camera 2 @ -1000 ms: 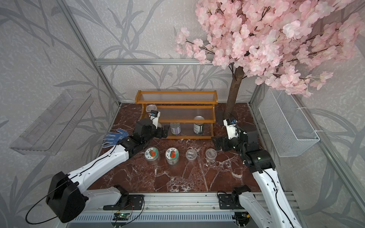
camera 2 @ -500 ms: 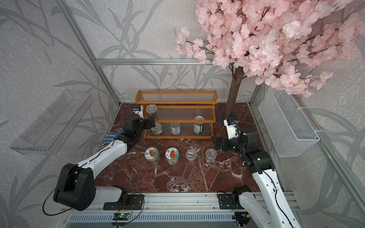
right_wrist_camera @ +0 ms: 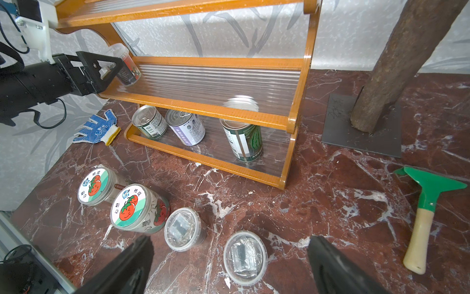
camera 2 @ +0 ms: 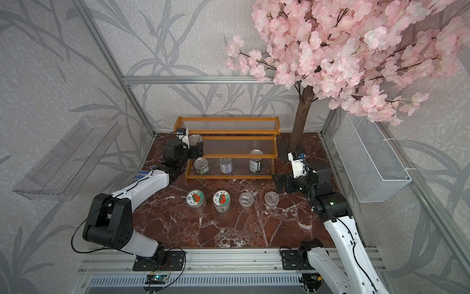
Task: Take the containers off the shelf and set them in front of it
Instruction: 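Pick up a container from the shelf.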
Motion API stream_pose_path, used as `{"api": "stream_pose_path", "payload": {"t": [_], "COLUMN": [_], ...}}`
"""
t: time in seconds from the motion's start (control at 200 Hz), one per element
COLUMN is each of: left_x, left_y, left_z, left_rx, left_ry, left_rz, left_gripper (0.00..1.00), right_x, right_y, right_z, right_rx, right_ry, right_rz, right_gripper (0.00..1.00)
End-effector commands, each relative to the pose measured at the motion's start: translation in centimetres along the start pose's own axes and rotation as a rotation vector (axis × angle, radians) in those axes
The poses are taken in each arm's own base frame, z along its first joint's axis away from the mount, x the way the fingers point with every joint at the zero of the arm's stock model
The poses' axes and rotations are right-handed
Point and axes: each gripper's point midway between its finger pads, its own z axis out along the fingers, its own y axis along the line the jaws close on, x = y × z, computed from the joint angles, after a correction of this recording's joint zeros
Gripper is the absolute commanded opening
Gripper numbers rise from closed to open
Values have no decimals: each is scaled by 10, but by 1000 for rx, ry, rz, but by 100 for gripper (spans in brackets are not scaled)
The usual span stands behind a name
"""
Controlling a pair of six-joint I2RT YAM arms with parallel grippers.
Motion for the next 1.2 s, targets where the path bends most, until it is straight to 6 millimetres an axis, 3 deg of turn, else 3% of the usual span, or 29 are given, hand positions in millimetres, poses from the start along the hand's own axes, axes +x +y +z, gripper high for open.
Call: {"api": "stream_pose_path", "payload": {"t": [0.0,0.24,0.475,0.655,0.915,1.195], "left_x": [-17,-21,-16,-15,-26,-29], "left_y": [-3,3,-3,-4,-14,-22], "left_z": [4,15,18,16,1,-31], "left_rx": [21,28,63,71,127,181], "left_ry": [-38,-37,-16,-1,-13,-28], "left_rz": [7,-6,-10,2,29,29], "left_gripper": [100,99,83,78,76,76], "right_x": [-7,-8,-9,-9,-7,-4], "right_y": [-2,-4,-4,-3,-3,-1], "right_z": [1,1,3,4,5,7], "right_rx": [8,21,15,6,5,-11], "right_ry": [-28,-31,-33,-32,-30,-24], "right_rz": [-17,-21,-19,-14,-11,-8], "right_gripper": [99,99,99,99,99,99]}}
